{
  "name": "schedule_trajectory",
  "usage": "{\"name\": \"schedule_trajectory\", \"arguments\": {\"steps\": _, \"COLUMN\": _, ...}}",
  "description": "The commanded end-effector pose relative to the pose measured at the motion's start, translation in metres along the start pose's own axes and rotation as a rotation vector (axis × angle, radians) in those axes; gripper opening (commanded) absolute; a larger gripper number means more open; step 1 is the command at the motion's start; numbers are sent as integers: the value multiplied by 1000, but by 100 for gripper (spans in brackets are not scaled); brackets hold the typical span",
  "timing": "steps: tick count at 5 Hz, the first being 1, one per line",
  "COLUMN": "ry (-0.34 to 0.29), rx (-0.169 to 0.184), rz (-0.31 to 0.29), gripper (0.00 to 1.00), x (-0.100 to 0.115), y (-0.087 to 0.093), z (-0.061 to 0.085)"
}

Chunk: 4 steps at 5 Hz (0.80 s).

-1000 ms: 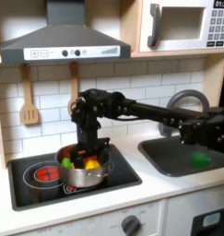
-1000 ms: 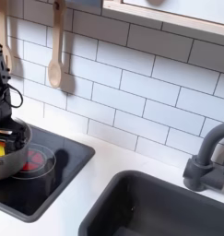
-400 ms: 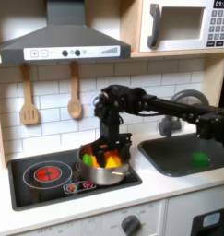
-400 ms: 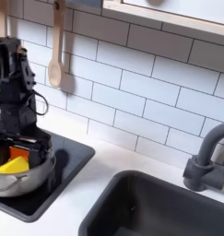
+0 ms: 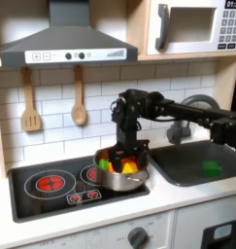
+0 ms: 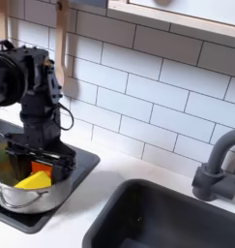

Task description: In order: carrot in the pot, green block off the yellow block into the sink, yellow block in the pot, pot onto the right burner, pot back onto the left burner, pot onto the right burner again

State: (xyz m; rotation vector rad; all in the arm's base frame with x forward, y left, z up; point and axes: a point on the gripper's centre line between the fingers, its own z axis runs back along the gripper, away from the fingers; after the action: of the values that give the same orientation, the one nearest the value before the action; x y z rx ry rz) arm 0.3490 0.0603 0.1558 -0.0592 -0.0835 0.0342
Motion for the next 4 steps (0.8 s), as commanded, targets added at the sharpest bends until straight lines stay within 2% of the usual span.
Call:
{"name": "schedule_trajectory", "arguments": {"steps": 1, "ry": -7, "rx": 12, "rz": 6, "gripper": 100, "x": 3, "y": -8, "z": 0}}
{"name": "schedule_trajectory", "arguments": {"steps": 2, "ry": -23, "rx": 34, "rz": 28, "gripper": 100, "x": 4, "y": -5, "z": 5}}
{"name": "schedule_trajectory", "arguments": {"steps": 4, "ry": -36, "rx": 47, "rz": 45, "gripper": 100, "x": 3, "y": 1, "z": 12}}
